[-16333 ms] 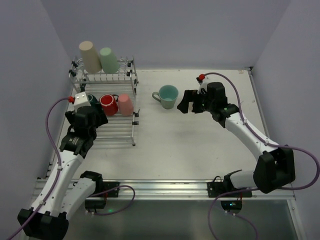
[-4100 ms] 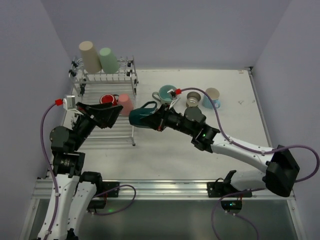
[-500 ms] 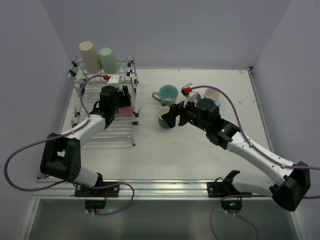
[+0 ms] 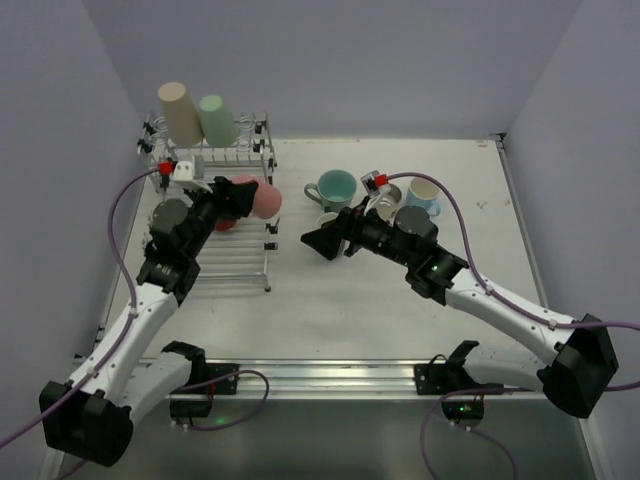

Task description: Unload the cups from the dish rack

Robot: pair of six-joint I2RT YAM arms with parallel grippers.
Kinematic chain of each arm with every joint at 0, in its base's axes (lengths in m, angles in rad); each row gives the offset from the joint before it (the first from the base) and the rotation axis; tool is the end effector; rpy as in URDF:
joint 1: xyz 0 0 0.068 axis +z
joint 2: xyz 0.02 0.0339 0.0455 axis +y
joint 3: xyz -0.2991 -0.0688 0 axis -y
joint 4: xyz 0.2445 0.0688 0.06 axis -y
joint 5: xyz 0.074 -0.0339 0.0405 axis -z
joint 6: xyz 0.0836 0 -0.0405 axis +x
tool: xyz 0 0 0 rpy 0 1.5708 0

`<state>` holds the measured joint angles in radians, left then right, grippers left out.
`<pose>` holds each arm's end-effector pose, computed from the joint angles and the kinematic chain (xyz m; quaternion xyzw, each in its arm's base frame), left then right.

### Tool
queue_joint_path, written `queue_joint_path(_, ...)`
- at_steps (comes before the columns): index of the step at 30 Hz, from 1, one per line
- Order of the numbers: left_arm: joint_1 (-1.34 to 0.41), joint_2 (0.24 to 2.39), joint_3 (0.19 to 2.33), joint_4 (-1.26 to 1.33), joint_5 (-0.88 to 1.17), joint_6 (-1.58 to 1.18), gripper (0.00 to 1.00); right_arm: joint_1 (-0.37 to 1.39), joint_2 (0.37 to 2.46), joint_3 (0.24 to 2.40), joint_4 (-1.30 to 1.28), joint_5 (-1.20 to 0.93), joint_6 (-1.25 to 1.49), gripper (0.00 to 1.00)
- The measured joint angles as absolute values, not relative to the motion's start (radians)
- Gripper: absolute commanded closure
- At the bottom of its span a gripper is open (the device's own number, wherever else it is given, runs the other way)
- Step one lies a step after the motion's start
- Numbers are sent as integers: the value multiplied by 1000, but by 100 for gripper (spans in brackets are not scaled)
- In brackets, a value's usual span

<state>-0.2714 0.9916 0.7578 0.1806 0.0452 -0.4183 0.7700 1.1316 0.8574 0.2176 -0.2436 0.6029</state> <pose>0.2546 -0.0748 0.3572 -0.0377 0.7247 -0.2480 0.6418 0.2008 0.2228 0.3670 -0.1434 0.7120 0.5004 0.4713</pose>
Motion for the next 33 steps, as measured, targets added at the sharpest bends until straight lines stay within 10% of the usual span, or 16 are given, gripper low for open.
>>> queue_joint_path(33, -299, 650, 449, 609, 411, -935, 75, 793, 1153, 589, 772, -310, 970, 16)
